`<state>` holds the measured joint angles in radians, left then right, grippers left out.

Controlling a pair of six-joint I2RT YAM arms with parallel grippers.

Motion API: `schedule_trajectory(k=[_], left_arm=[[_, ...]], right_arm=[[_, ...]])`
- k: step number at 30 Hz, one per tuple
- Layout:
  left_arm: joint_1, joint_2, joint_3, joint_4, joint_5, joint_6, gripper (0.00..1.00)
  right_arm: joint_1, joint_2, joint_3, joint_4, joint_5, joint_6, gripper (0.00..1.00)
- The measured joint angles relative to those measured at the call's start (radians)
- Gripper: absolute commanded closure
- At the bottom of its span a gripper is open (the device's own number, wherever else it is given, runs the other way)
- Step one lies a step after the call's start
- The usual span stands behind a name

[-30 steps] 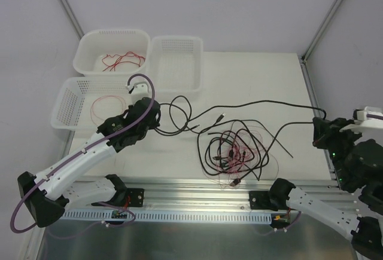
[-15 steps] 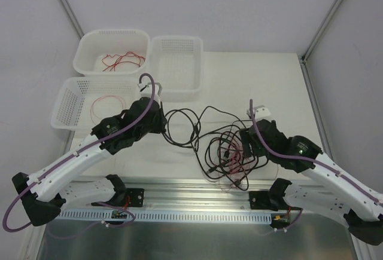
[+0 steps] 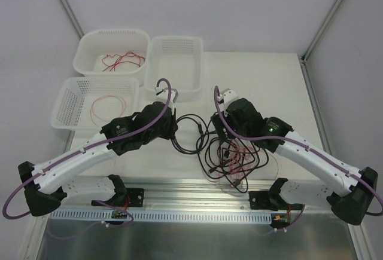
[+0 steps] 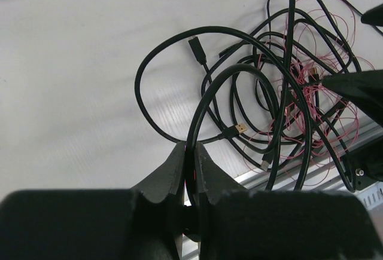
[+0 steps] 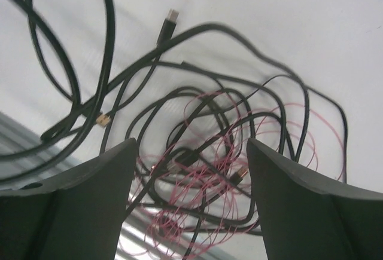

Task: Untangle the cables

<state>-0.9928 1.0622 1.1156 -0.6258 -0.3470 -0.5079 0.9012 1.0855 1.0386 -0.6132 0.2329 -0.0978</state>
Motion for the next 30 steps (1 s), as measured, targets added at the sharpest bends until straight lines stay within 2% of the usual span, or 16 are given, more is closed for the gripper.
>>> schedule_trajectory(k=[8,12,17,23,24,26,29,30], left_arm=[[-0.018,0.0,0.0,0.0,0.01,0.0,1.0],[-0.023,0.0,0.0,0.0,0.025,-0.002,1.0],[-0.023,-0.011,0.0,0.0,0.032,-0.01,1.0],[-0.023,-0.034,-0.002,0.0,0.033,-0.023,1.0],[-0.023,-0.038,-0.002,0.0,0.033,-0.025,1.0],[-0.023,-0.045,-0.004,0.0,0.032,-0.027,1.0],[-0.023,-0.063,-0.014,0.0,0.03,-0.031,1.0],[-0.023,-0.07,-0.019,-0.001,0.027,-0.032,1.0]], right_arm=[[-0.15,0.096,-0.072,0.206,-0.042,-0.15,0.22],[-0.217,0.139,-0.125,0.315,-0.118,-0.219,0.3],[-0.234,0.204,-0.127,0.428,-0.166,-0.284,0.39],[-0.239,0.251,-0.126,0.492,-0.202,-0.328,0.62],[-0.241,0.256,-0.126,0.497,-0.214,-0.332,0.7],[-0.248,0.261,-0.126,0.502,-0.234,-0.336,0.76],[-0.257,0.261,-0.126,0.509,-0.251,-0.338,0.97],[-0.259,0.262,-0.126,0.51,-0.254,-0.337,0.99]])
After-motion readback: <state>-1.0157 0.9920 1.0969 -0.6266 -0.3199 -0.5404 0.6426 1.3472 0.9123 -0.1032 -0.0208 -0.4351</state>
